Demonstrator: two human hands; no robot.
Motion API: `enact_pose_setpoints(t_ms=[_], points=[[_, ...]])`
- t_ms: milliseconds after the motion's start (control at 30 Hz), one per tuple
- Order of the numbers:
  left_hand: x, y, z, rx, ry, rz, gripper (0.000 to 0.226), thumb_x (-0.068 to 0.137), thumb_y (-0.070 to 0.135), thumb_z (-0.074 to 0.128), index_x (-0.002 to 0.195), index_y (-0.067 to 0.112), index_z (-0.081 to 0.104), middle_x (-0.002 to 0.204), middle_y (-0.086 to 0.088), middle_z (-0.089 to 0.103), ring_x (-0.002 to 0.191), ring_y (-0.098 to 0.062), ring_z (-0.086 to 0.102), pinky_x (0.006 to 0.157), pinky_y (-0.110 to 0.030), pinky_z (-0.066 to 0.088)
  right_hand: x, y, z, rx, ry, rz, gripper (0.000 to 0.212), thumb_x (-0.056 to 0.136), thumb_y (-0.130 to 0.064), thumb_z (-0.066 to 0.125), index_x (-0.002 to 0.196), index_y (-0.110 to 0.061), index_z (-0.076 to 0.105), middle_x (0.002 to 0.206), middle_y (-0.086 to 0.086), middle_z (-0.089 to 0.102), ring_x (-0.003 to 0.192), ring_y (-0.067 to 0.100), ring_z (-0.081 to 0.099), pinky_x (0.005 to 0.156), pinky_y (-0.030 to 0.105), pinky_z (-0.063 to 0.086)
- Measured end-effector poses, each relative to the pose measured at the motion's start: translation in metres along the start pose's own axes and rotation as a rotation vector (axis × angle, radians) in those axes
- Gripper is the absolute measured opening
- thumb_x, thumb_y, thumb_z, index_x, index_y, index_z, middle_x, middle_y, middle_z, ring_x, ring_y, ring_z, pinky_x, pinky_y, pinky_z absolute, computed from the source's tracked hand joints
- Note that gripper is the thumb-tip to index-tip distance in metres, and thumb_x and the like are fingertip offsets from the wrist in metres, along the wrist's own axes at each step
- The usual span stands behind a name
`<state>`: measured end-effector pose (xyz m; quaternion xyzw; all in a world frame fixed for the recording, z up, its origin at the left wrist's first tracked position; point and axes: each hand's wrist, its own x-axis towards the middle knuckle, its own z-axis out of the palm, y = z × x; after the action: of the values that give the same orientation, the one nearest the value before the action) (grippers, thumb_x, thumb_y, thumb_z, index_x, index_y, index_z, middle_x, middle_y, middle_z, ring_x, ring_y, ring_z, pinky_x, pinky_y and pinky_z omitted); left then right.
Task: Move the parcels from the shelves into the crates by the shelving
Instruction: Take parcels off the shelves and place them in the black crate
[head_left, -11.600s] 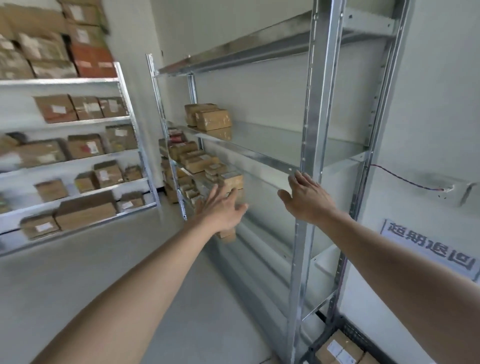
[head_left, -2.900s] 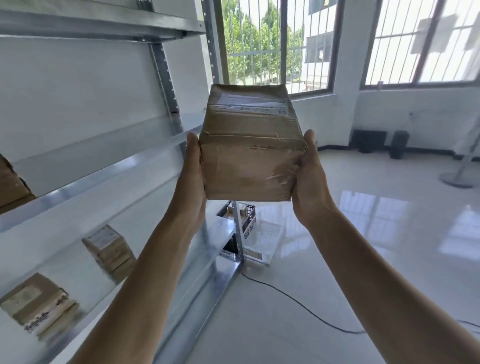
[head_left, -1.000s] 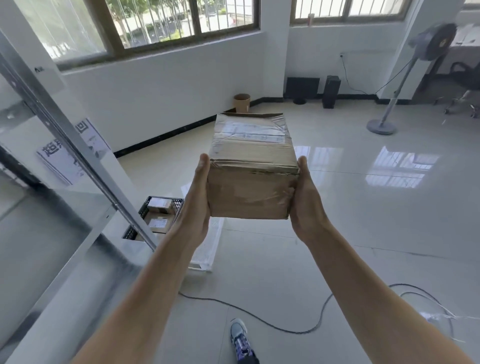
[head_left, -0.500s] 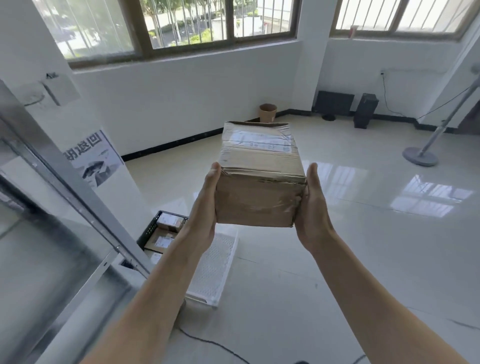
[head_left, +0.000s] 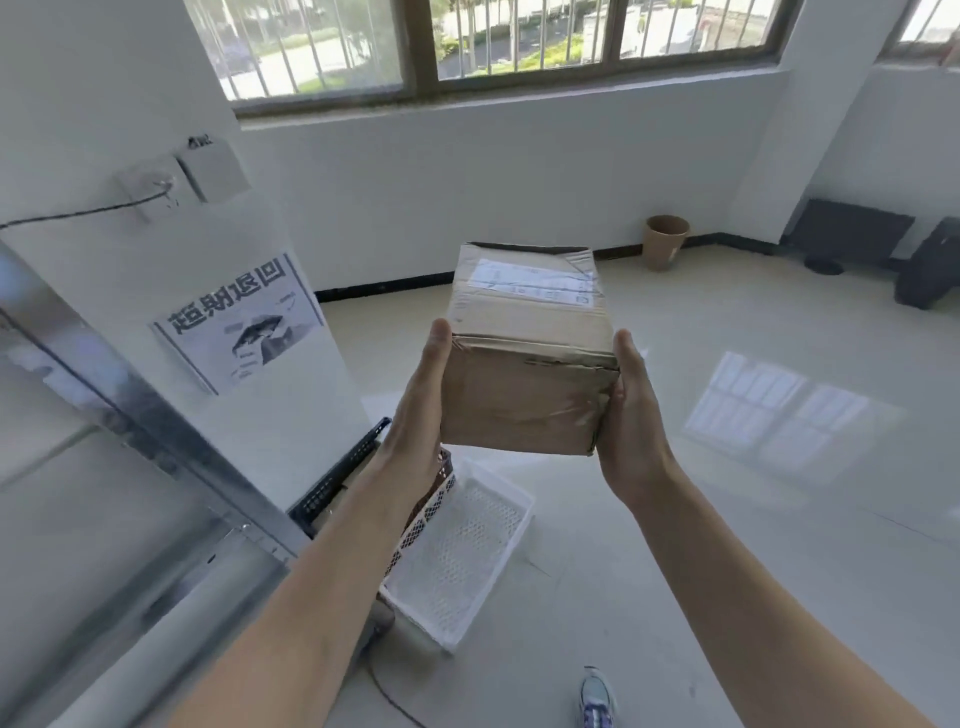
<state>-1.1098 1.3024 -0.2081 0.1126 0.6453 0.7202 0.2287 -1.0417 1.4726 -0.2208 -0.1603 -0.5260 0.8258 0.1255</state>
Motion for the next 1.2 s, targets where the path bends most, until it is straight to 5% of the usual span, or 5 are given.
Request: enact_pose_setpoints(t_ms=[167,300,767,967,1200], points=[[0.046,-0.007,0.022,-0.021,0.134,-0.007,0.081,0.080,0.090,0.046,0.147,0.044,0.050,0.144,0.012,0.061,0.135,-0.014,0.056,0.118,-0.053,0.035,0.069,-0.015,-0.022,-0.063,-0.088,0.086,0.051,0.105,-0.055,0.032,0.121,-0.026,0.070,0.115,-0.001,0.077,0.101,0.013,0.073,0.088,0.036,0.054],[0.073,-0.015,0.025,-0.056,0.238,-0.064,0.077,0.080,0.091,0.047,0.144,0.049,0.050,0.144,0.005,0.061,0.135,-0.033,0.055,0.105,-0.071,0.039,0.115,-0.017,-0.026,-0.098,-0.186,0.173,0.050,0.105,-0.055,0.033,0.119,-0.026,0.072,0.115,0.001,0.077,0.100,0.016,0.073,0.089,0.039,0.054],[0.124,-0.053,-0.070,-0.228,0.634,0.022,0.042,0.102,0.038,0.044,0.138,0.020,0.056,0.121,-0.006,0.071,0.103,-0.015,0.070,0.091,-0.056,0.055,0.243,0.060,0.053,-0.198,-0.514,0.398,0.040,0.105,-0.034,0.033,0.119,-0.017,0.066,0.095,0.000,0.076,0.083,0.014,0.071,0.069,0.031,0.054],[0.152,-0.089,-0.141,-0.328,0.804,0.027,0.058,0.086,0.032,0.049,0.141,0.014,0.054,0.118,-0.007,0.073,0.099,-0.014,0.070,0.069,-0.030,0.058,0.294,0.122,0.111,-0.247,-0.657,0.423,0.043,0.104,-0.020,0.026,0.130,-0.019,0.059,0.100,-0.006,0.076,0.087,0.008,0.071,0.065,0.024,0.056],[0.184,-0.143,-0.212,-0.417,0.956,-0.110,0.044,0.074,0.030,0.049,0.115,0.018,0.060,0.102,-0.003,0.068,0.085,-0.013,0.062,0.063,-0.027,0.049,0.345,0.210,0.149,-0.429,-0.746,0.484,0.061,0.087,-0.033,0.038,0.145,-0.024,0.054,0.116,-0.004,0.072,0.095,0.008,0.066,0.075,0.025,0.050]])
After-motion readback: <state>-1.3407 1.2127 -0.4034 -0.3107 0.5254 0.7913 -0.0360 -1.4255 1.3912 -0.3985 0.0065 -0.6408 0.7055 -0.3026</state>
